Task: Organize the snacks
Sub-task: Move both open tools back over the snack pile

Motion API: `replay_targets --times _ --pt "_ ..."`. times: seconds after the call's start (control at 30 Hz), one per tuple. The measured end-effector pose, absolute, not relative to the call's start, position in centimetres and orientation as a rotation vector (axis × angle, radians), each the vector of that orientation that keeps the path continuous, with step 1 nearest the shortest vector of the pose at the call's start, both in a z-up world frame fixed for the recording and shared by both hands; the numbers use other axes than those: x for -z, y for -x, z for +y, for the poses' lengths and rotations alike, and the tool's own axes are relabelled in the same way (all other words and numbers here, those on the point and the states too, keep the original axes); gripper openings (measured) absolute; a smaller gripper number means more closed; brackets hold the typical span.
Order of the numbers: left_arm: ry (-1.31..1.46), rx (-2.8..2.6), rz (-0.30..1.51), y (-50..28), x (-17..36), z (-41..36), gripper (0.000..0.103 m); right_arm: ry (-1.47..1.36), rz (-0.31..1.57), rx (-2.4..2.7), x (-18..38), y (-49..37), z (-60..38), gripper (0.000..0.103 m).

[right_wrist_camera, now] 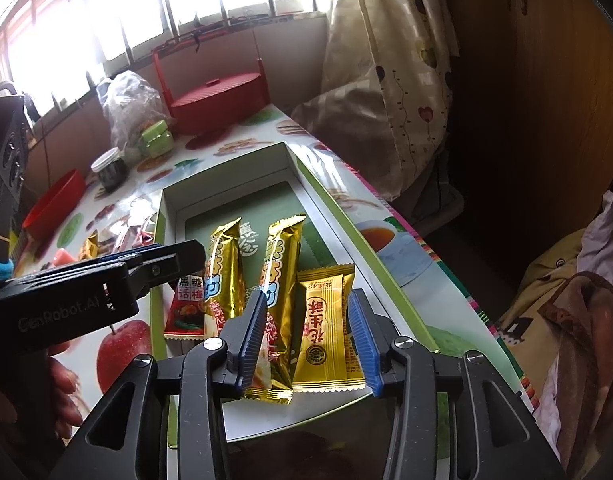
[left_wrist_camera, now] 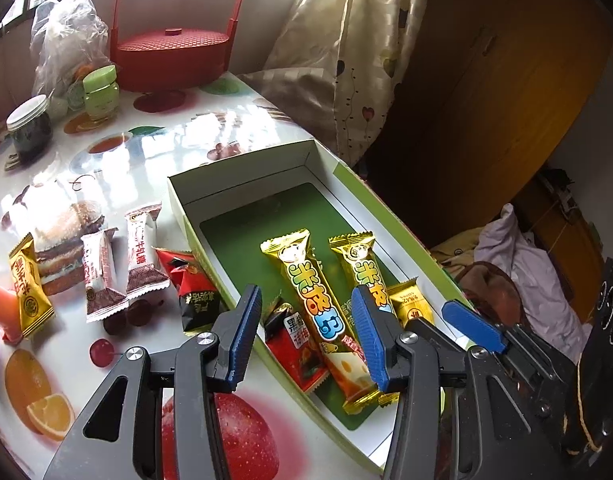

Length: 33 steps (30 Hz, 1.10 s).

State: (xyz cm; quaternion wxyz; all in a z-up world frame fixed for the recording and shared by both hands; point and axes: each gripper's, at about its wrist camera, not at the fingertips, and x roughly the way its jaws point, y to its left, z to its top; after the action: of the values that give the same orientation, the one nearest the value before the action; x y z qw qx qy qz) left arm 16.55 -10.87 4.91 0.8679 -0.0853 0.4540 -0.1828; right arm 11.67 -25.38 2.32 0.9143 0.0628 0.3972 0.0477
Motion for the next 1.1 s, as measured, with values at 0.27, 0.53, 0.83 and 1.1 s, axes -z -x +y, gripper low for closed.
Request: replay_targets --times 0.27,0.53,0.83,1.1 --pt "0.147 0.365 0.929 -15.6 -5.5 -10.4 0.056 -0.123 0.804 -0.075 -2.8 -11.5 -25.2 0.050" --pt "0.127 0.328 0.896 -14.5 -6.2 -8.7 0.056 -0.117 0.774 -0.094 -3.8 -11.3 -24.0 0.052" --pt "0.135 0.298 0.886 -13.8 -6.2 -6.6 0.056 -0.095 0.762 -0.124 -4.3 -11.3 -22.1 0.052" --pt "0.150 0.252 0.855 -13.0 -6.4 -3.7 0.056 -0.079 0.752 -0.155 -4.7 -11.7 -20.4 0.052"
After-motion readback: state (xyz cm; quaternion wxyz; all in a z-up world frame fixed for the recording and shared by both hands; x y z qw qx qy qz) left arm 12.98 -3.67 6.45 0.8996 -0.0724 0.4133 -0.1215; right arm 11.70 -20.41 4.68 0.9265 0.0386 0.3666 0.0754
